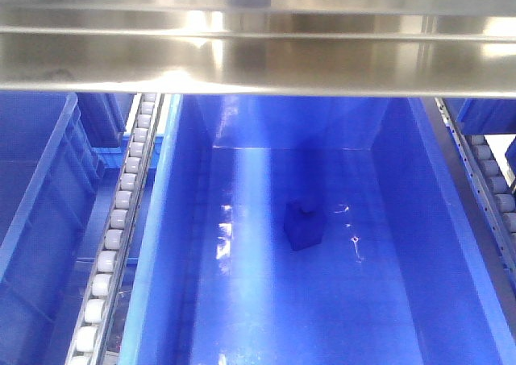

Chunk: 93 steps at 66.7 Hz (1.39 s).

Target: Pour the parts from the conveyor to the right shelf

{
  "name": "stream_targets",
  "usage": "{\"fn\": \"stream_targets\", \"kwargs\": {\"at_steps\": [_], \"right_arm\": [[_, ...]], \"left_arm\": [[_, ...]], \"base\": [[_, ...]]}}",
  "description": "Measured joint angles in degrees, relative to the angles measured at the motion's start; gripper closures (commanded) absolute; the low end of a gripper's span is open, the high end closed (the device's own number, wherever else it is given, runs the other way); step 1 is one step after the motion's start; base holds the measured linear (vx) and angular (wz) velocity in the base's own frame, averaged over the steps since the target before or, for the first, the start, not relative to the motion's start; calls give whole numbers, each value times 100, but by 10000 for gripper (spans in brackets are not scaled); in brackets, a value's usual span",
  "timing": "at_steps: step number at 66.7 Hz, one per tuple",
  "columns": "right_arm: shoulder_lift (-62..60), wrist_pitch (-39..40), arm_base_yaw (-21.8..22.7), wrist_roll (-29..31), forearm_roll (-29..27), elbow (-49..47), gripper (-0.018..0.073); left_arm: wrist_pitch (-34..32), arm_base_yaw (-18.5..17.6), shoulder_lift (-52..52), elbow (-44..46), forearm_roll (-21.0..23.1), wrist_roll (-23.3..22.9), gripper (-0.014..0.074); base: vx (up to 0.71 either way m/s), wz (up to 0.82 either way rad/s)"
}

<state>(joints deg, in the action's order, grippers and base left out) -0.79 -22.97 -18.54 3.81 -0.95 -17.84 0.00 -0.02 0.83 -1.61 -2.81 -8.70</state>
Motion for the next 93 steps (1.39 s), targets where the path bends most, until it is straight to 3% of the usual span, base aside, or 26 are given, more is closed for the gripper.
{"fn": "stream_targets", "kwargs": {"at_steps": [16,29,42,54,93], "right_arm": [[0,135,1349,56,280,132,568],[0,924,1885,12,299,1023,568],[0,2070,1978,-331,345,1776,568],[0,2665,1978,-558,416,1945,568],[0,2773,1978,-612,475,1945,568]], "left_arm": [[0,0,0,0,0,0,603],[0,0,0,0,0,0,603],[0,0,0,0,0,0,603],[0,0,0,0,0,0,603],[0,0,0,0,0,0,603]], "base": [[0,0],[0,0],[0,0],[0,0],[0,0]]}}
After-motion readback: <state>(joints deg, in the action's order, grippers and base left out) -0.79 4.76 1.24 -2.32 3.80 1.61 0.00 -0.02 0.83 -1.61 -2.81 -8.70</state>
